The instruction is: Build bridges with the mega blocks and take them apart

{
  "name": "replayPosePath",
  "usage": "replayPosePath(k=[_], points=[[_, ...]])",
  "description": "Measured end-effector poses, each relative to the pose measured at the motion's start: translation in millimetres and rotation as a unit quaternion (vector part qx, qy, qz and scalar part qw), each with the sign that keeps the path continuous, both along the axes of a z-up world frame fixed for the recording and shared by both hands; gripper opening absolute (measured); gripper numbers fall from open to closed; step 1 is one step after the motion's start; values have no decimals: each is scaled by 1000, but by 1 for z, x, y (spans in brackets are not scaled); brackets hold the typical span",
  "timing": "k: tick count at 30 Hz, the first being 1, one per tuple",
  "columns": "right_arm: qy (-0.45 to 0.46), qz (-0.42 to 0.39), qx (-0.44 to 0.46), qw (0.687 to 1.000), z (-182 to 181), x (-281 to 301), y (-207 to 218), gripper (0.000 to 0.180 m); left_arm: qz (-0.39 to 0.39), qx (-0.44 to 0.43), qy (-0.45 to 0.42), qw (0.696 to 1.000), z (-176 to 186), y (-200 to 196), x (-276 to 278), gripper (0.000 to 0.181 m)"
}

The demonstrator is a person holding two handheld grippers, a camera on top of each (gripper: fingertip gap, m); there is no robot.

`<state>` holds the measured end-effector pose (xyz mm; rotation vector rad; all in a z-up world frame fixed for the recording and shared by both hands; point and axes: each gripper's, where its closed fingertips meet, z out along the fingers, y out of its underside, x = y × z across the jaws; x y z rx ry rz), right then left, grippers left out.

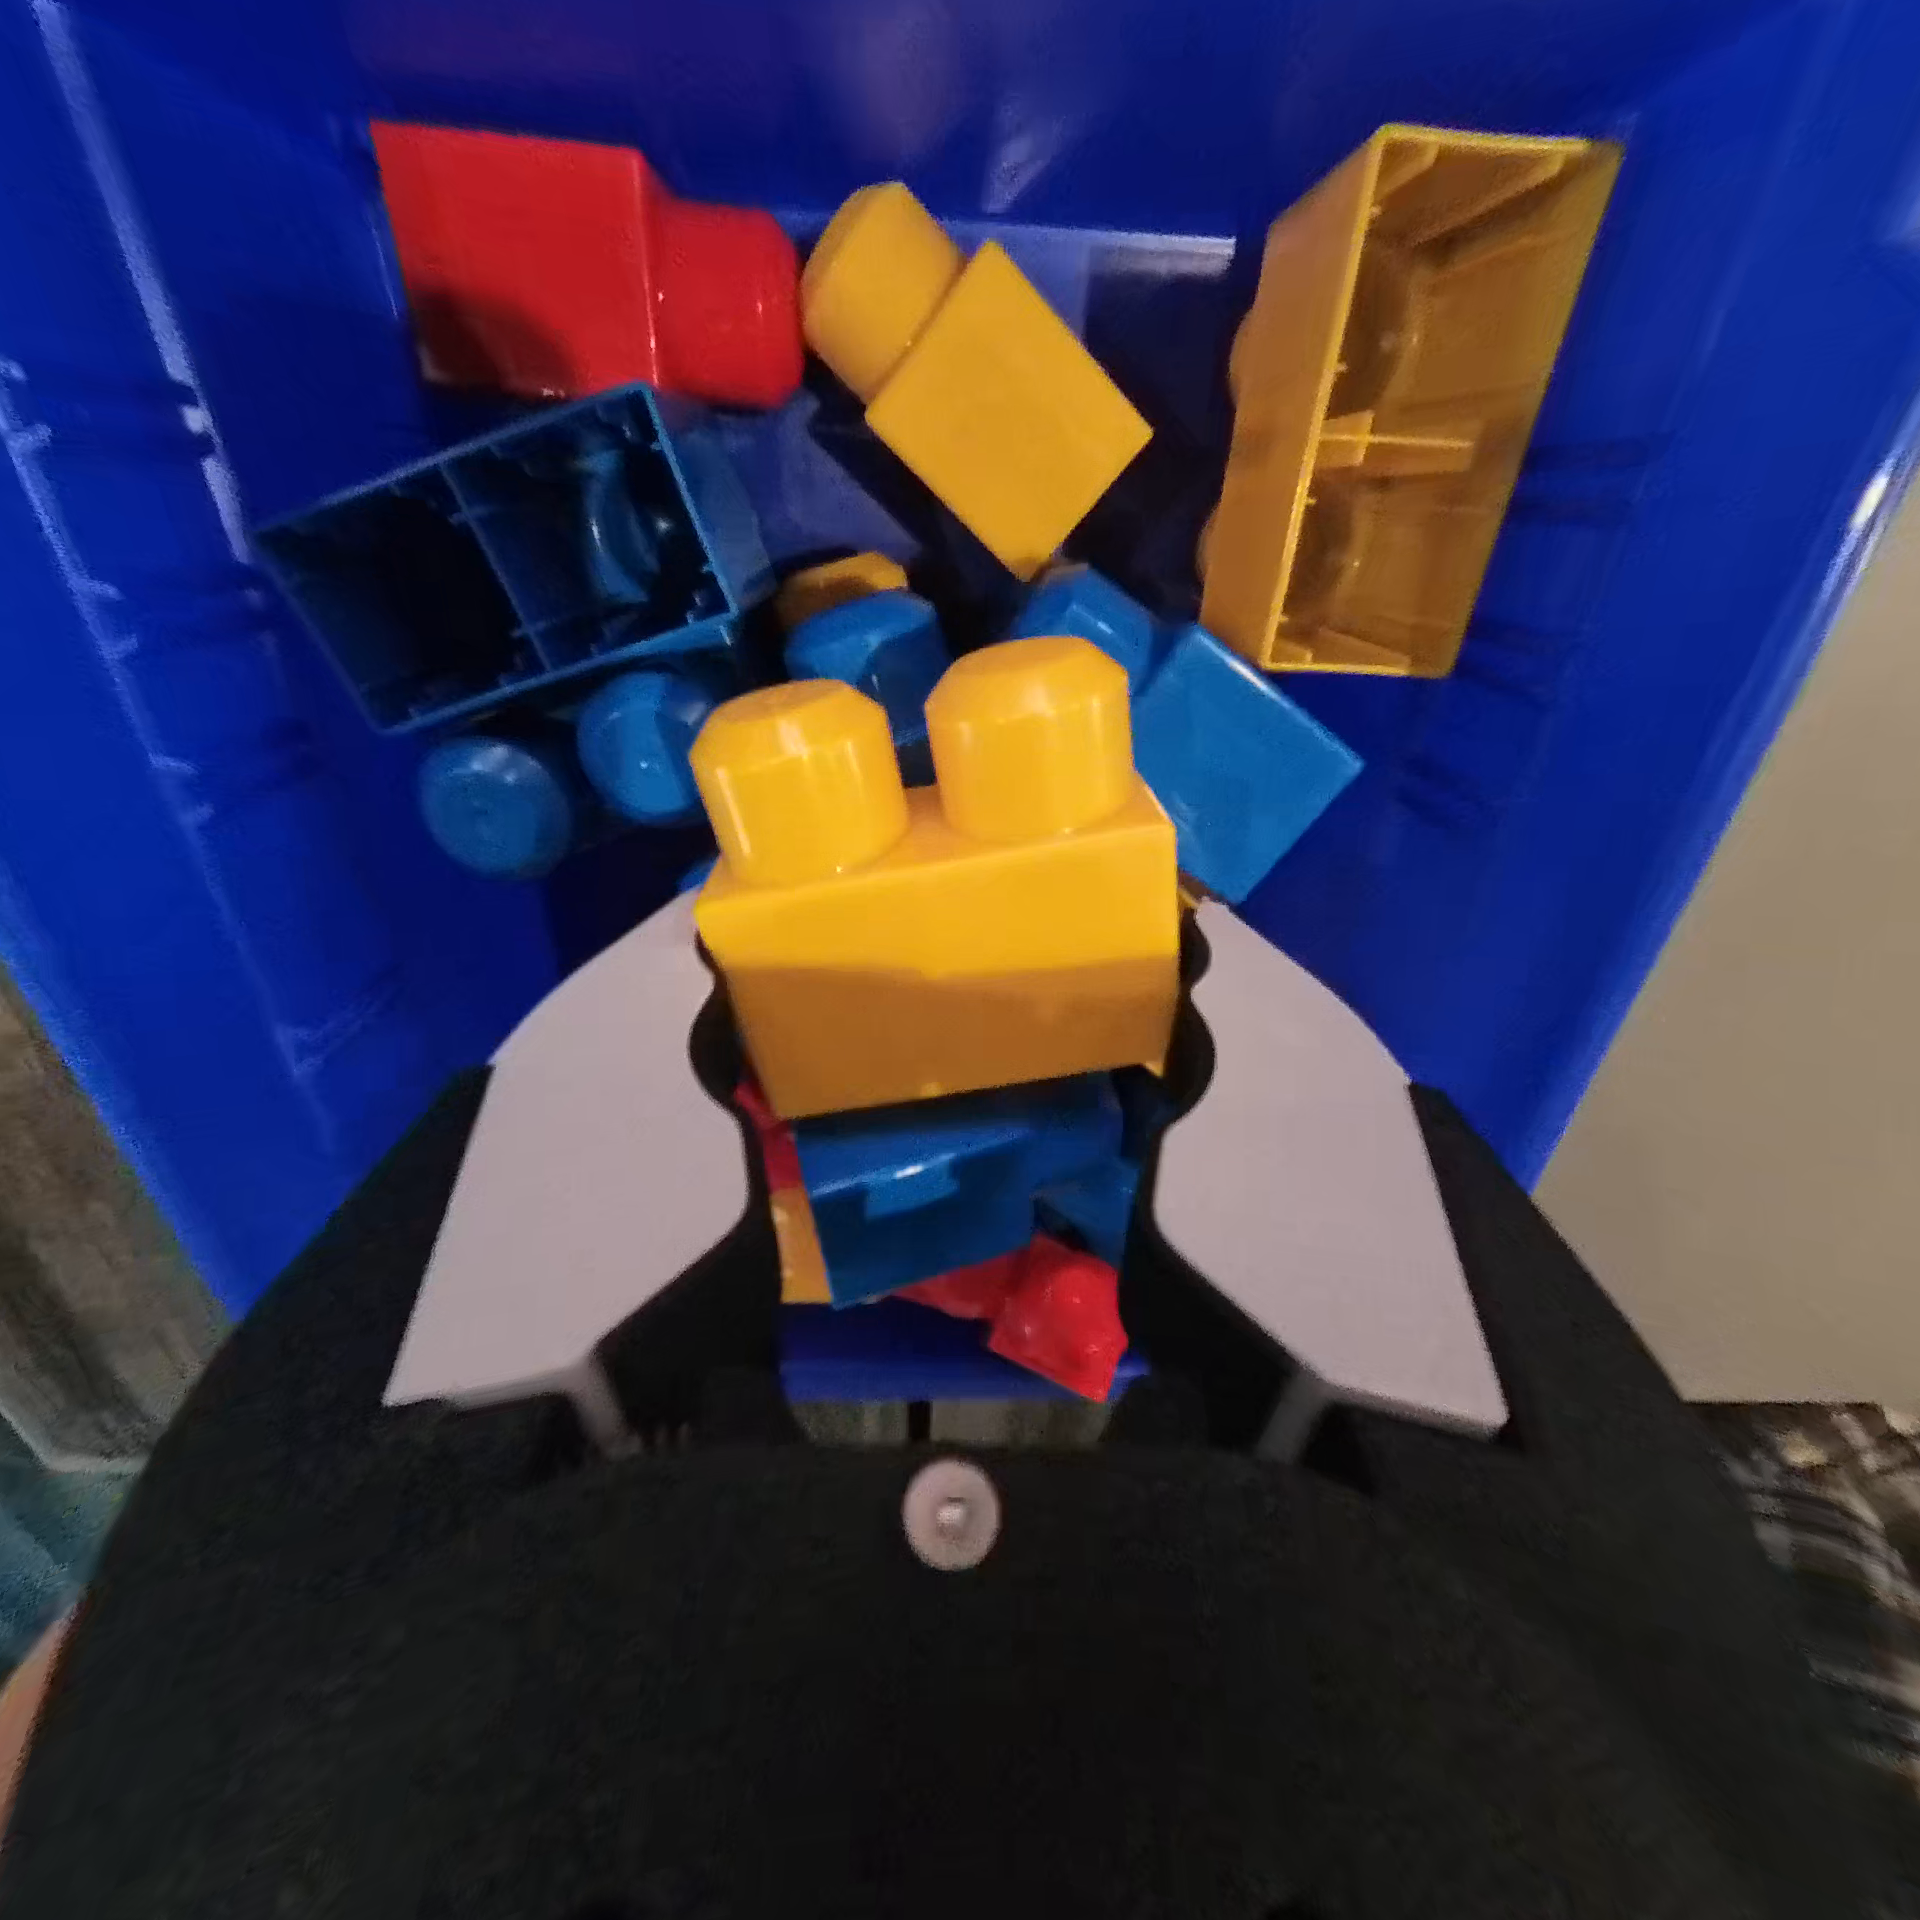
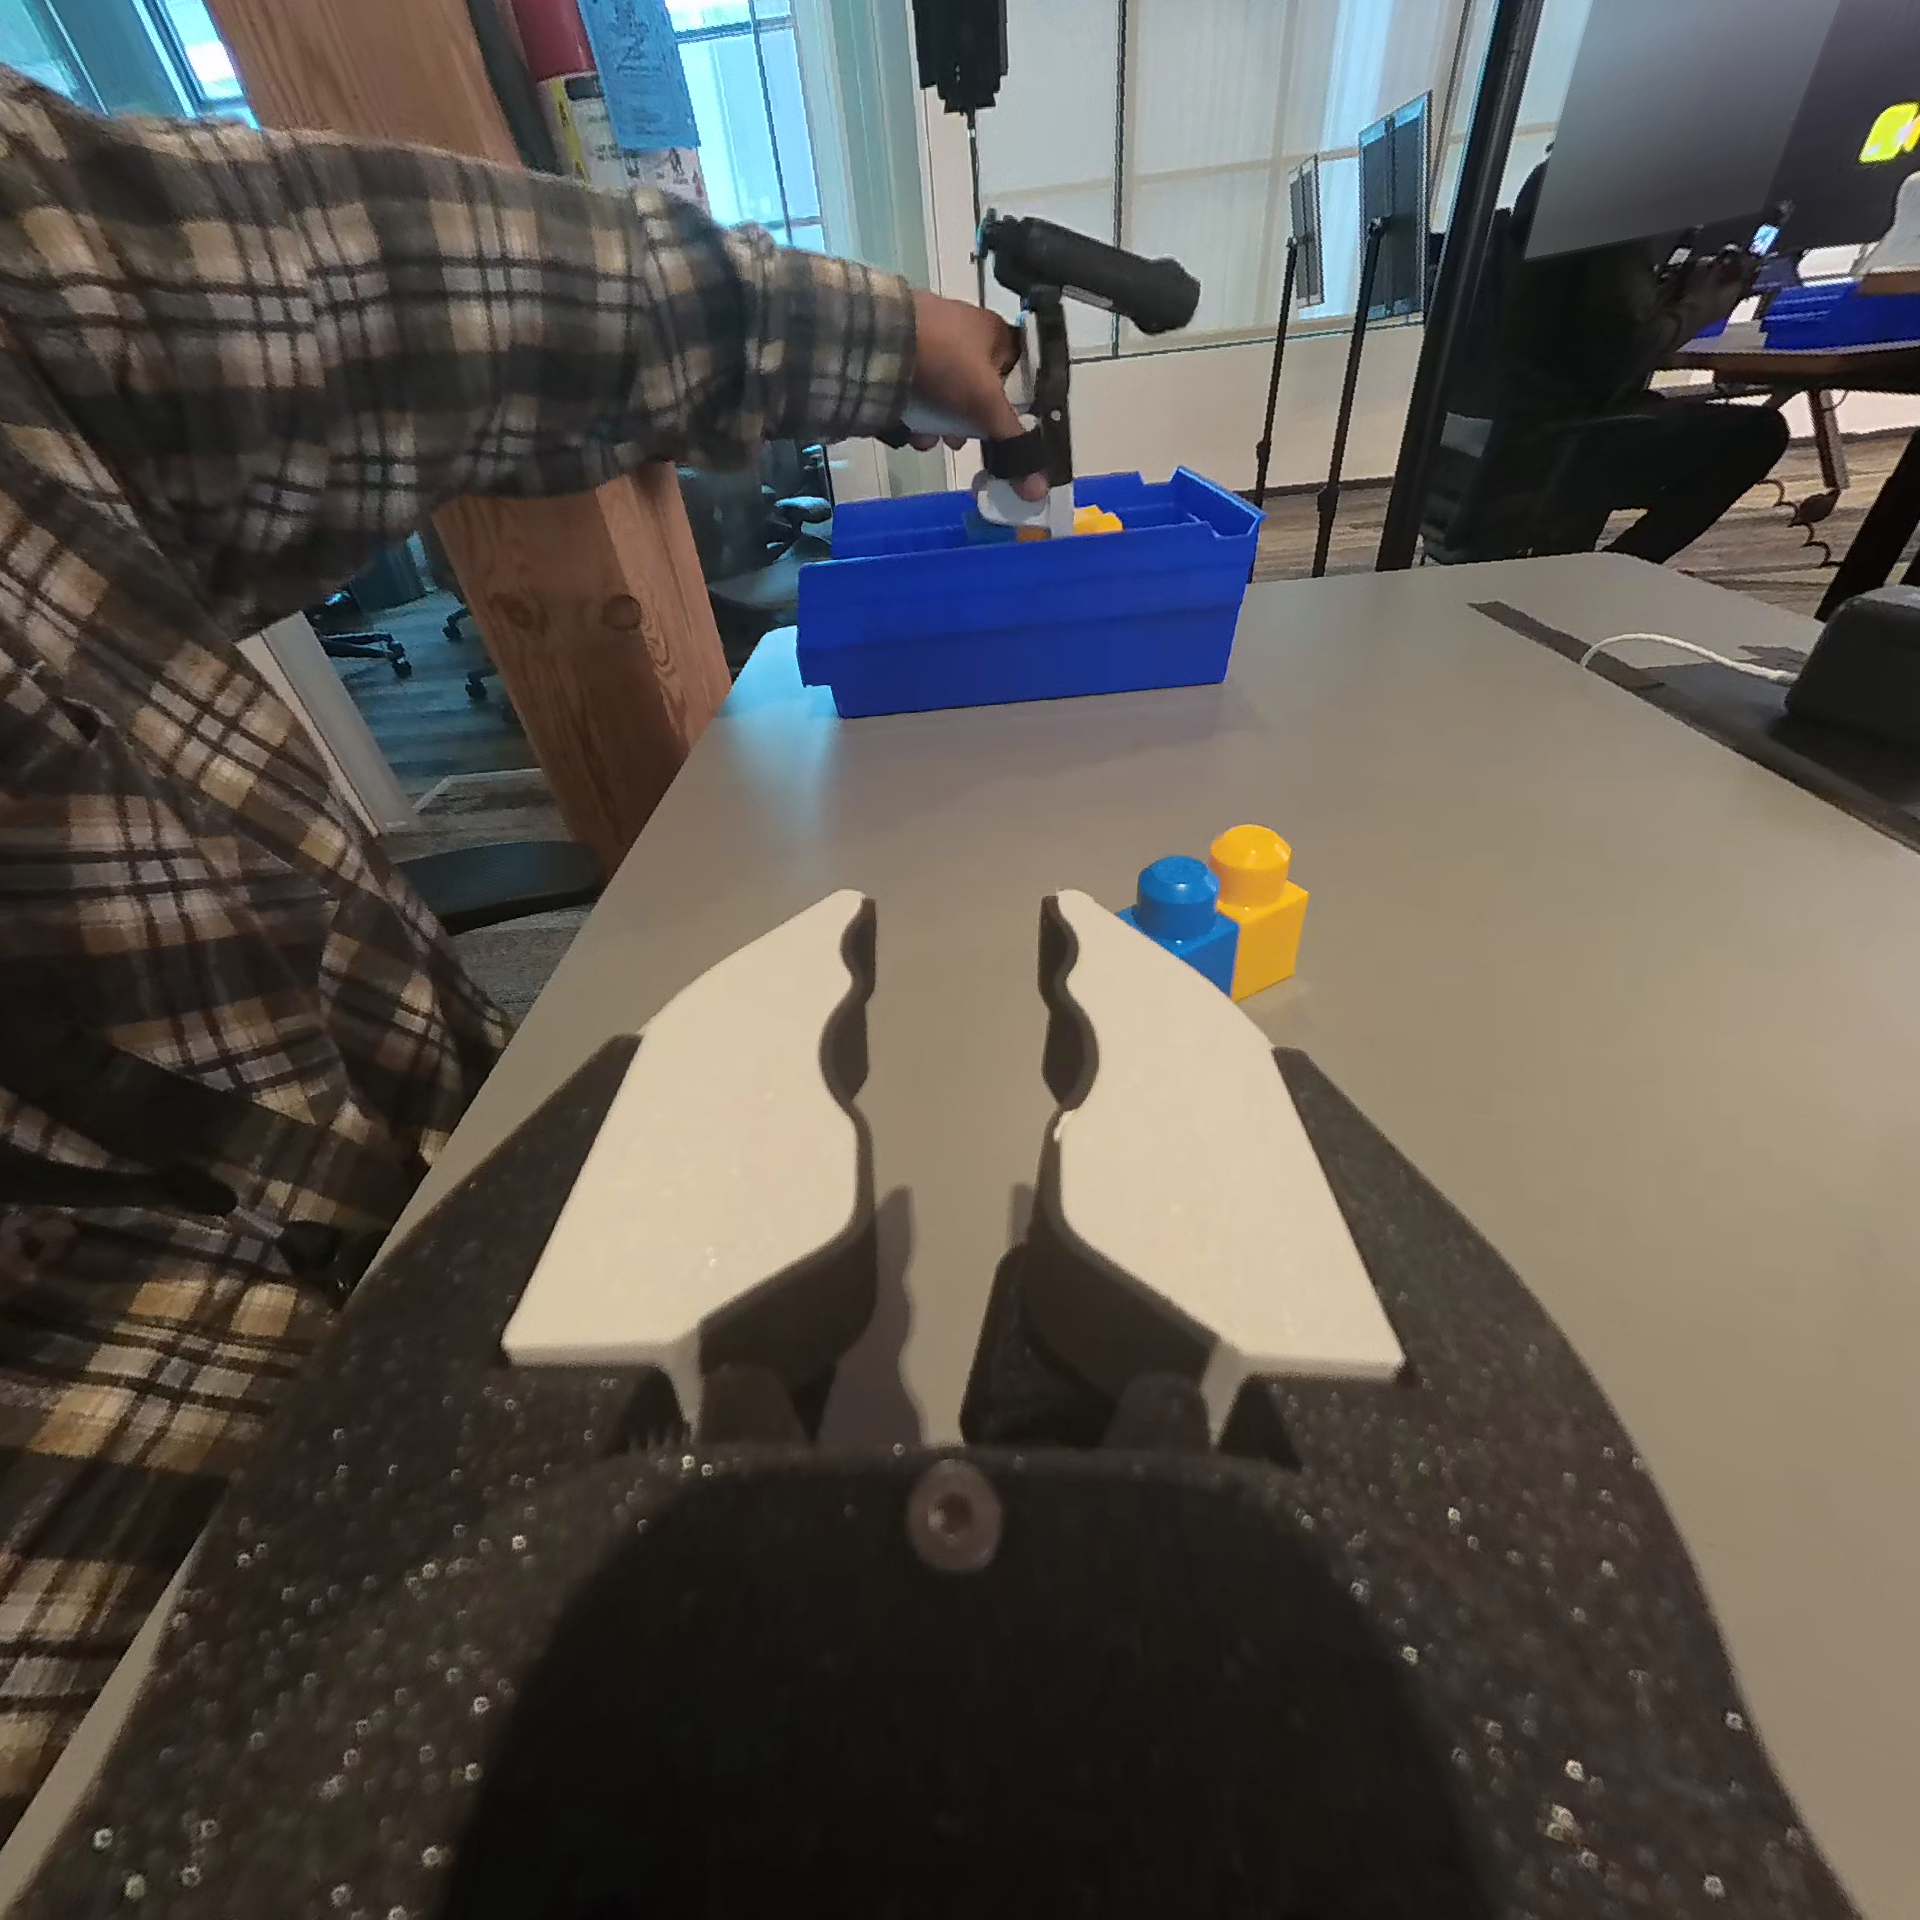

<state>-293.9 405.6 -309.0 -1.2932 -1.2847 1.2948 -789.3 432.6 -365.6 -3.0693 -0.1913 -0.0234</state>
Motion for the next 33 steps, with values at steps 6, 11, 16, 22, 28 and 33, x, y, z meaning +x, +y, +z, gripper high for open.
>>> replayPosePath(k=[6, 11, 16, 22, 28, 33], points=[[-1, -1, -3, 1000, -2, 1, 2, 29, -49, 159, -18, 986, 50, 31, 7, 81], [4, -30, 7, 1000, 1, 6, 18, 31, -198, 411, -68, 887, 141, 71, 100, 81], [32, -97, -17, 995, 33, 16, 56, 37, -307, 543, -121, 772, 159, 79, 240, 80], [24, -218, -49, 974, 88, 14, 93, 43, -289, 606, -78, 737, 113, 97, 340, 80], [-163, -200, -76, 963, 97, -37, 107, 43, -324, 616, -27, 718, 85, 96, 386, 80], [-273, -157, -122, 941, 81, -76, 110, 49, -337, 619, -4, 709, 83, 92, 387, 80]])
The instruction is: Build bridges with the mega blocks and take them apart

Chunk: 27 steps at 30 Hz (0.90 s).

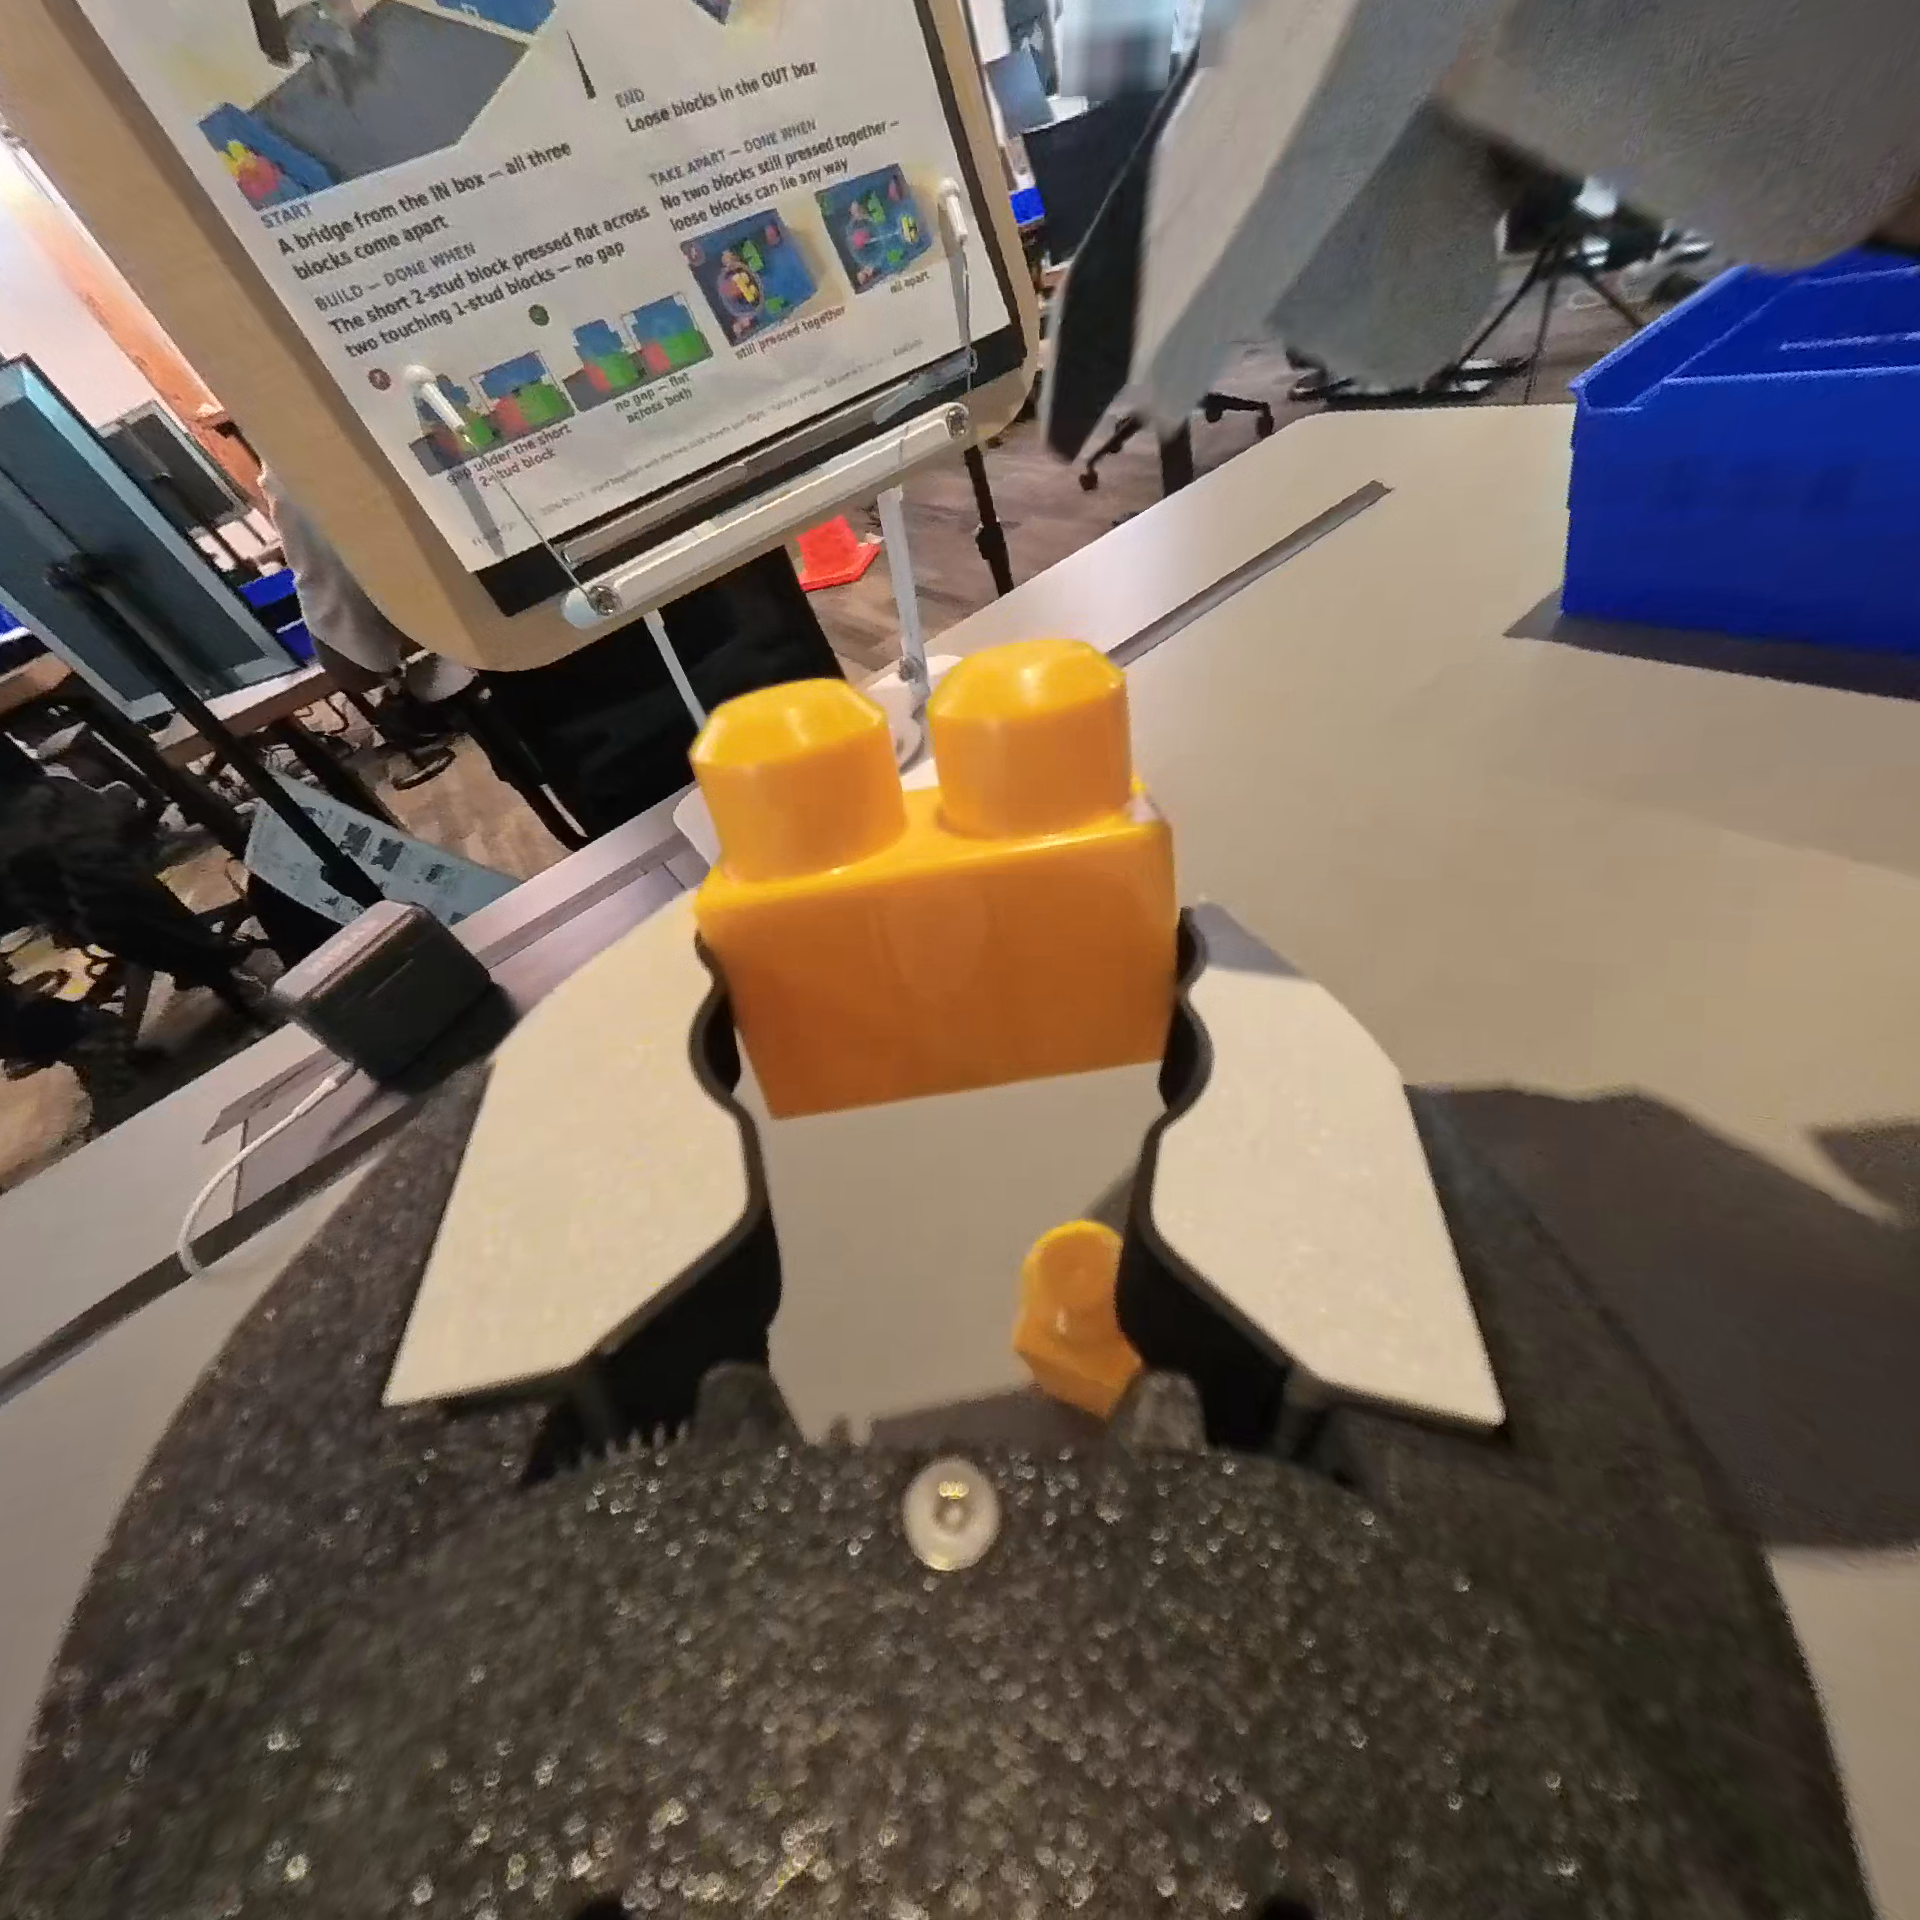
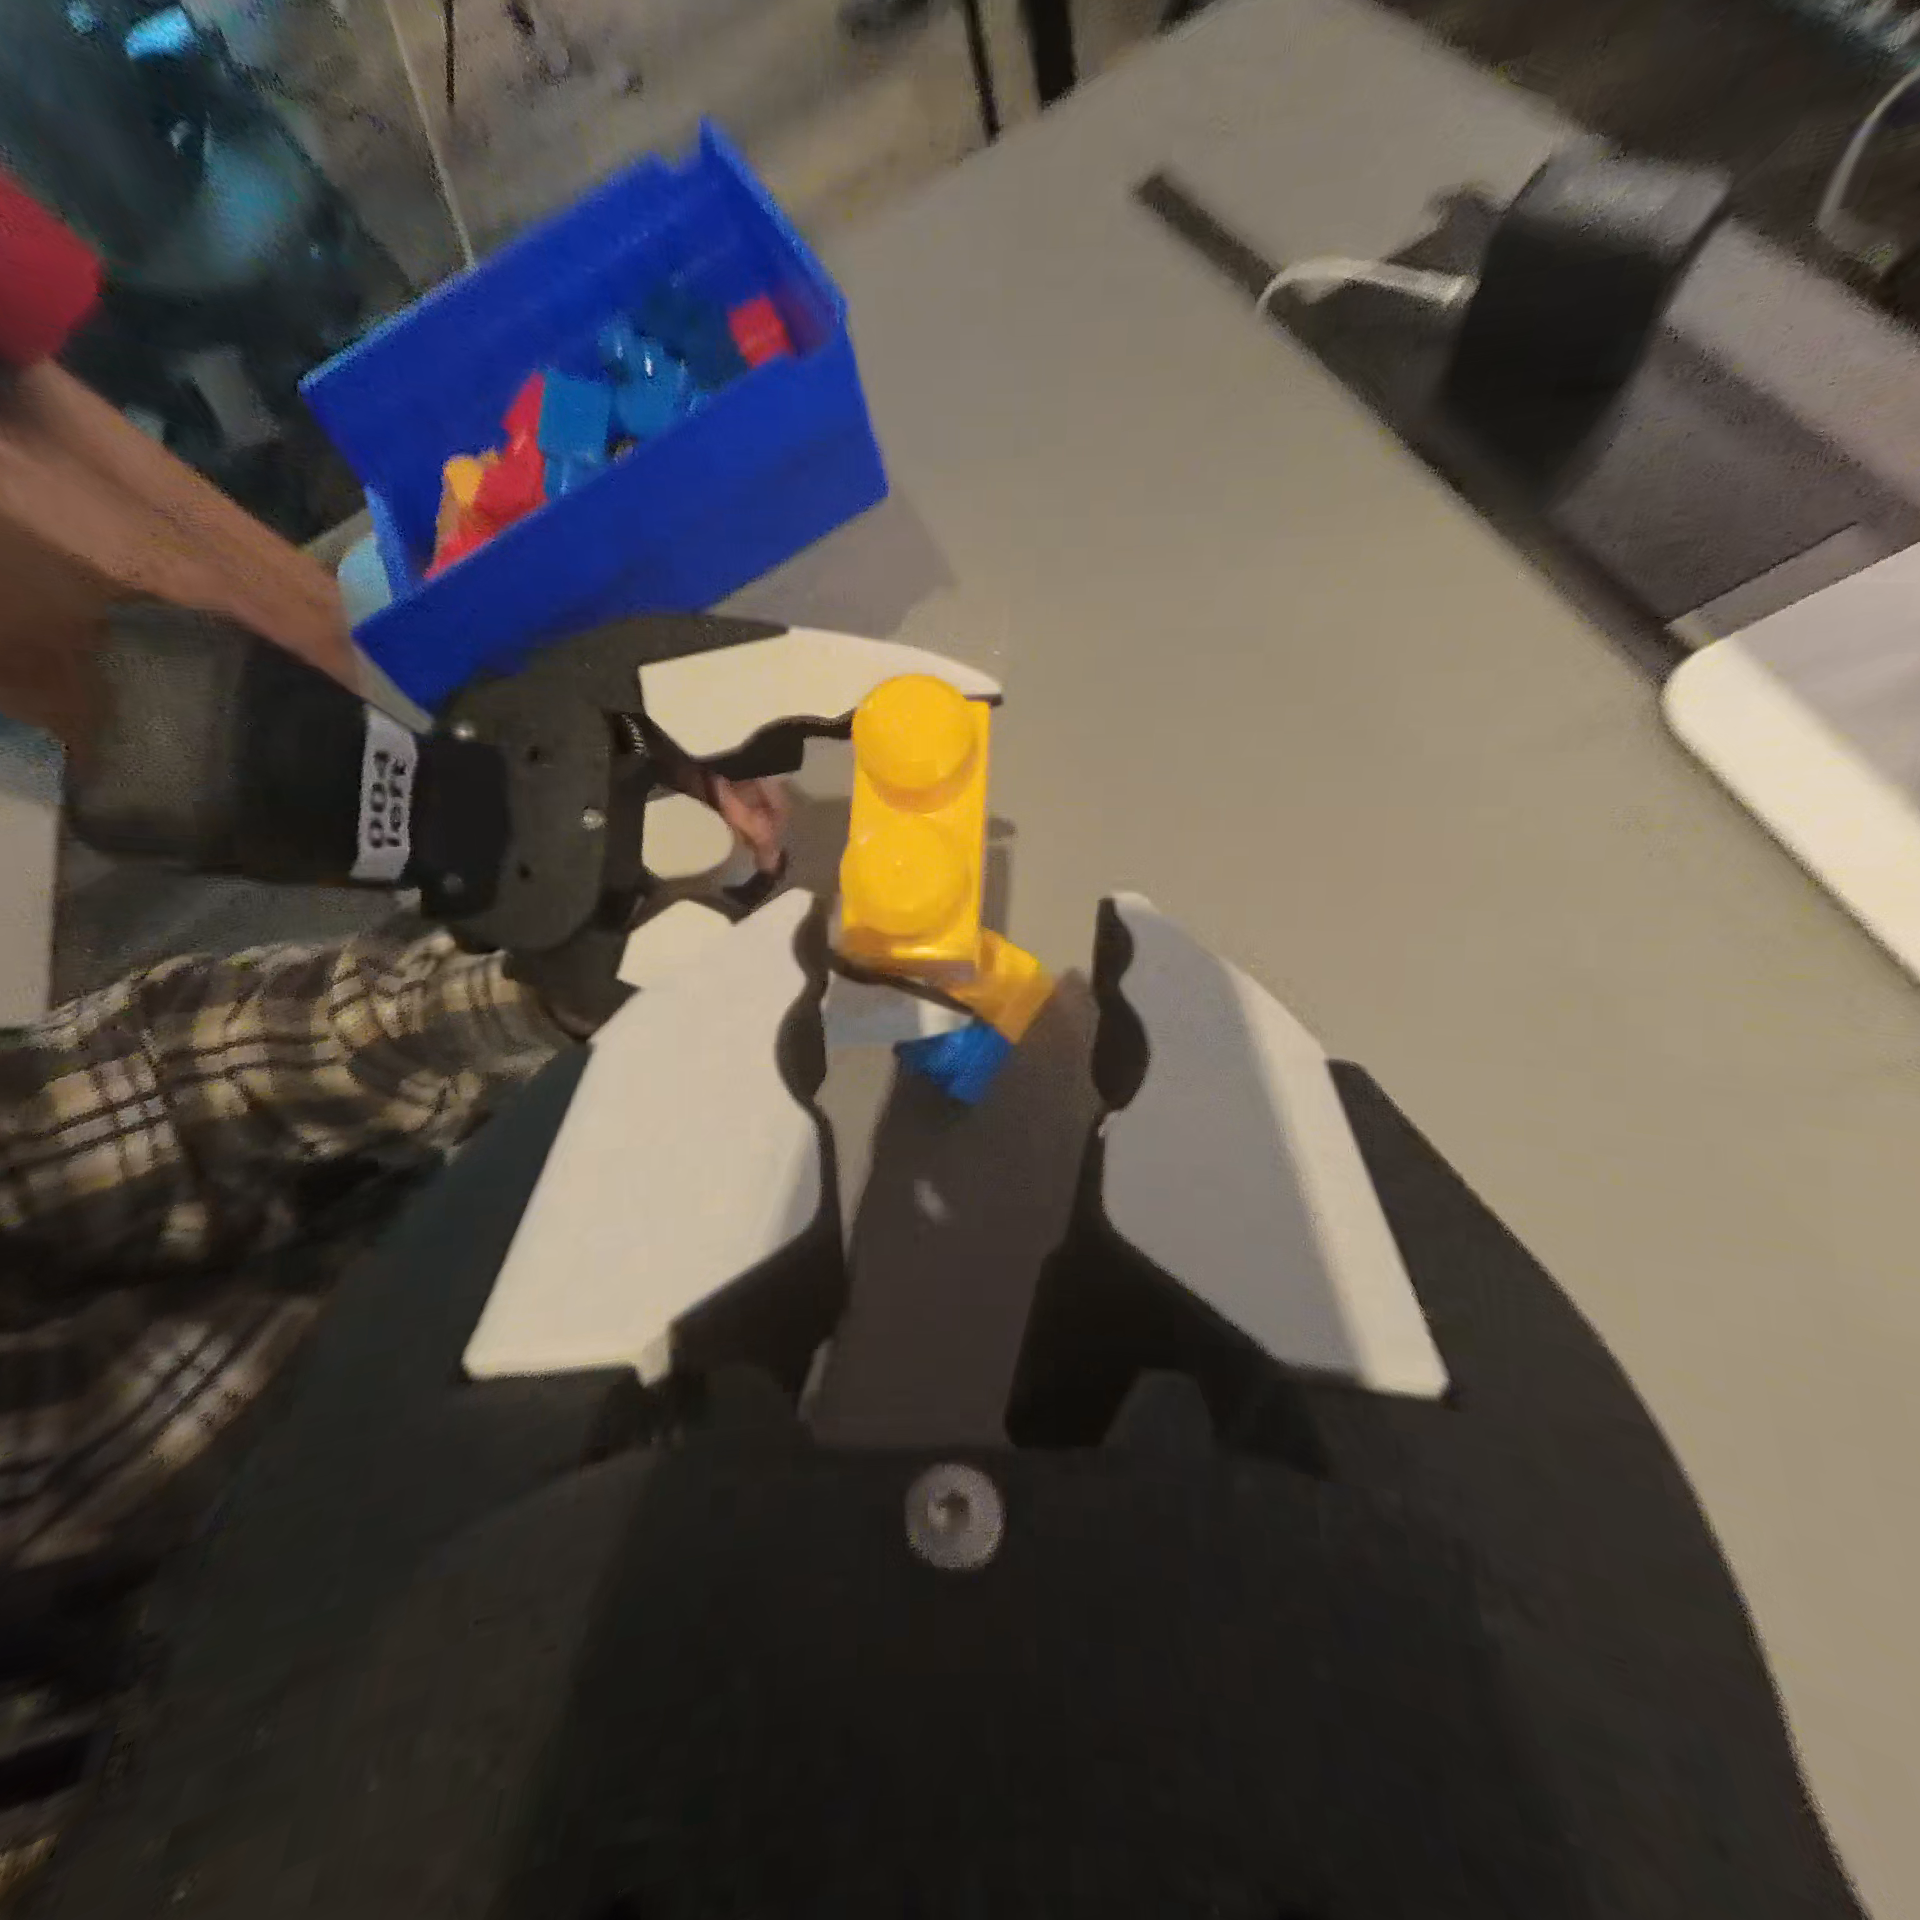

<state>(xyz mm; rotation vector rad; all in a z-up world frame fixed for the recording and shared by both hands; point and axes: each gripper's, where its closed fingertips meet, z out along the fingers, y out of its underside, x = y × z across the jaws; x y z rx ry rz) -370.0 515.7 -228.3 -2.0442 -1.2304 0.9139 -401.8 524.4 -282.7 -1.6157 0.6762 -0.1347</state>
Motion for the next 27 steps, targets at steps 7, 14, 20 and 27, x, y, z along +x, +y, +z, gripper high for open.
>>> replayPosePath(k=[7, 14, 20, 27], points=[[-99, 38, -57, 993, -25, -29, -8, 53, 10, 10, 27, 1000, -2, 1, 1, 80], [-144, 52, -95, 984, -37, -29, -14, 32, -9, 23, 28, 999, 4, -6, 13, 80], [-168, 98, -29, 981, -36, -5, -8, 32, -128, -42, -4, 991, -2, -28, 31, 89], [-173, 290, 105, 935, -28, 29, -24, 32, -328, -214, -108, 914, -5, -51, 43, 86]])
